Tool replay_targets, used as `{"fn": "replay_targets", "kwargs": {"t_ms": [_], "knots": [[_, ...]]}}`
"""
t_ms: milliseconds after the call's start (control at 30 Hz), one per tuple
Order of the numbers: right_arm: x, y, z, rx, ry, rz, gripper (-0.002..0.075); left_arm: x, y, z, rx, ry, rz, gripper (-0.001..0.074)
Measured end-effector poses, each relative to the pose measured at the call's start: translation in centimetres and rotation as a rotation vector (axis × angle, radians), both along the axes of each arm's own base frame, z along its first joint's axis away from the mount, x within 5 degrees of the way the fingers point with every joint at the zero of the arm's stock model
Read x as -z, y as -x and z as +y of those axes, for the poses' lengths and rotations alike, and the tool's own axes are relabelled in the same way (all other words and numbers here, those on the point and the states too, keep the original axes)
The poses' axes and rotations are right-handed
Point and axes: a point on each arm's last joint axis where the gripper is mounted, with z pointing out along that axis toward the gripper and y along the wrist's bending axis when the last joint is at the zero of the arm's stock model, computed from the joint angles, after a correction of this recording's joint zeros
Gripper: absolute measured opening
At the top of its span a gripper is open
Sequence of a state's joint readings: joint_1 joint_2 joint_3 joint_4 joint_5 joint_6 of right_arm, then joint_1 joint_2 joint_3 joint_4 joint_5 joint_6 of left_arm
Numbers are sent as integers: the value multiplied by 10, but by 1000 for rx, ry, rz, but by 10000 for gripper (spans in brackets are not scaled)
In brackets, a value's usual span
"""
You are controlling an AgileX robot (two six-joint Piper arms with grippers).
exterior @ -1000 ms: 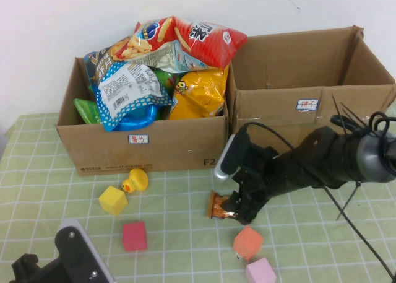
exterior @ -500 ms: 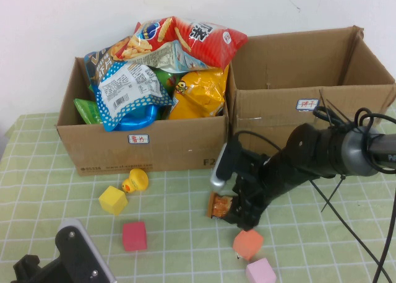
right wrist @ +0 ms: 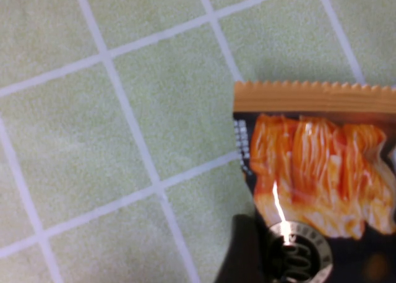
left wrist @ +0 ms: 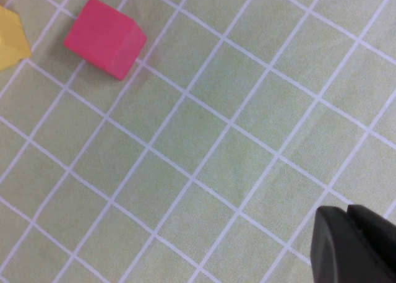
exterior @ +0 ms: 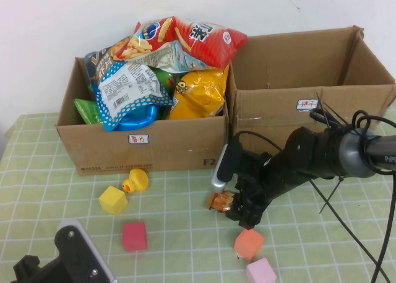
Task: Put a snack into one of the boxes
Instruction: Pick up the biscuit
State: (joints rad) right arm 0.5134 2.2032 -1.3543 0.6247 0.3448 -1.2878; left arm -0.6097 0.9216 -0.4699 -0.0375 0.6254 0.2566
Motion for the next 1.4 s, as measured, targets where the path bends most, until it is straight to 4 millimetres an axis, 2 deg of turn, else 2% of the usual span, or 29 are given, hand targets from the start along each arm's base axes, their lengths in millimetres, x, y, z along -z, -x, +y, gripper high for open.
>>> {"fn": "replay_targets", "kwargs": {"t_ms": [400, 500, 633, 867, 967, 1267, 1400], "knots": [[7, -2, 1, 65, -36, 27, 522, 0, 0, -1, -4, 9, 6, -1], [7, -3, 1, 90, -55, 45, 489, 0, 1, 0, -4, 5, 11, -1], [7, -2, 2, 91, -62, 61, 388, 0, 1, 0, -4, 5, 11, -1], [3, -2, 2, 101, -70, 59, 386, 0, 1, 0, -5, 7, 12, -1], [-11, -2, 2, 108, -90, 45, 386, 0, 1, 0, -5, 7, 12, -1], [-81, 13, 2, 75, -176, 49, 386, 0, 1, -1, -5, 9, 11, -1], [-105, 16, -4, 25, -145, -33, 386, 0, 1, 0, -5, 8, 13, -1]]}}
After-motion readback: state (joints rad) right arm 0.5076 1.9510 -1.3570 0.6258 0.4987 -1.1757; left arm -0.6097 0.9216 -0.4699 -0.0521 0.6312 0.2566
